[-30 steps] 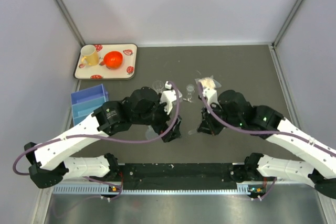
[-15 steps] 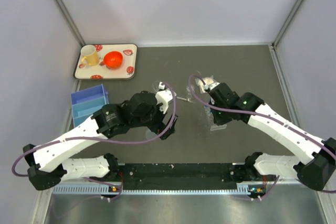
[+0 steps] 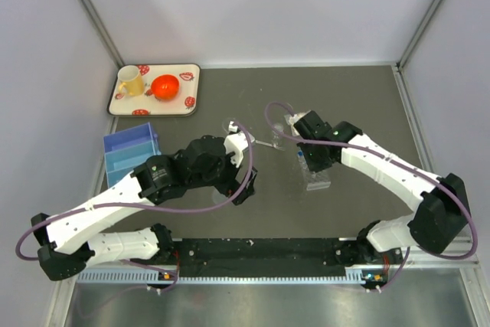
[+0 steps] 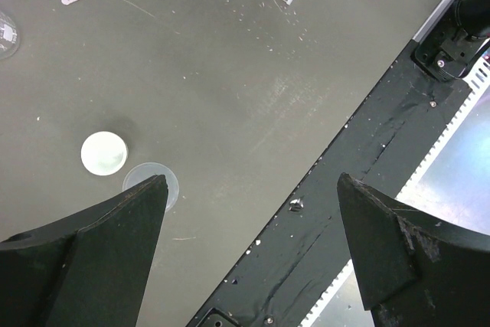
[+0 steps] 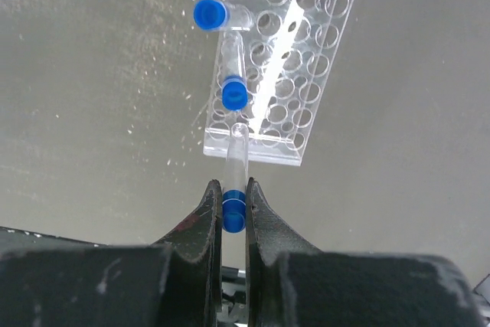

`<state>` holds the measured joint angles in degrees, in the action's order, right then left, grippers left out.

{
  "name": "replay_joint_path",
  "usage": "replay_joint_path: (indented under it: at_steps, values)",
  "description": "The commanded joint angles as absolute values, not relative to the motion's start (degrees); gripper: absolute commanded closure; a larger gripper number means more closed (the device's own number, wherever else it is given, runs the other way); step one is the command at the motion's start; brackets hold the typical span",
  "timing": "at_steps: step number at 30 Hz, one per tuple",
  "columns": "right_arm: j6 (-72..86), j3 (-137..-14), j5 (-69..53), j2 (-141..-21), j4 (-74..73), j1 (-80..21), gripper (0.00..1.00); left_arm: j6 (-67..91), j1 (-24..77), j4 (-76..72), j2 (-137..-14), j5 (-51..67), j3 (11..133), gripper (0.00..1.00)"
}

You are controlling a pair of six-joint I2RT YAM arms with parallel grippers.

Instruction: Organize the chemistry lab equipment

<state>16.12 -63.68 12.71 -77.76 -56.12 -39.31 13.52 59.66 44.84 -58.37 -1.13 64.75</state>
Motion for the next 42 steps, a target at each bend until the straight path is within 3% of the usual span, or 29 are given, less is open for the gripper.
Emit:
replay_joint_path:
  at_steps: [1,23,42]
  values:
    - [16.4,-68.1,11.9,-80.1,-51.9,-38.6,1.00,13.4,59.4,41.3,-57.4,-0.4,64.0,0.03]
    - [14.0,-72.3,11.1,-84.5,-50.0,-35.4,1.00,13.4,59.2,41.3,-56.5,-0.8,62.8,0.03]
    - [14.9,-65.0,7.1,-80.9,-49.2,-35.6,1.00,13.7,59.1,41.0,-57.5,-0.4,63.1,0.03]
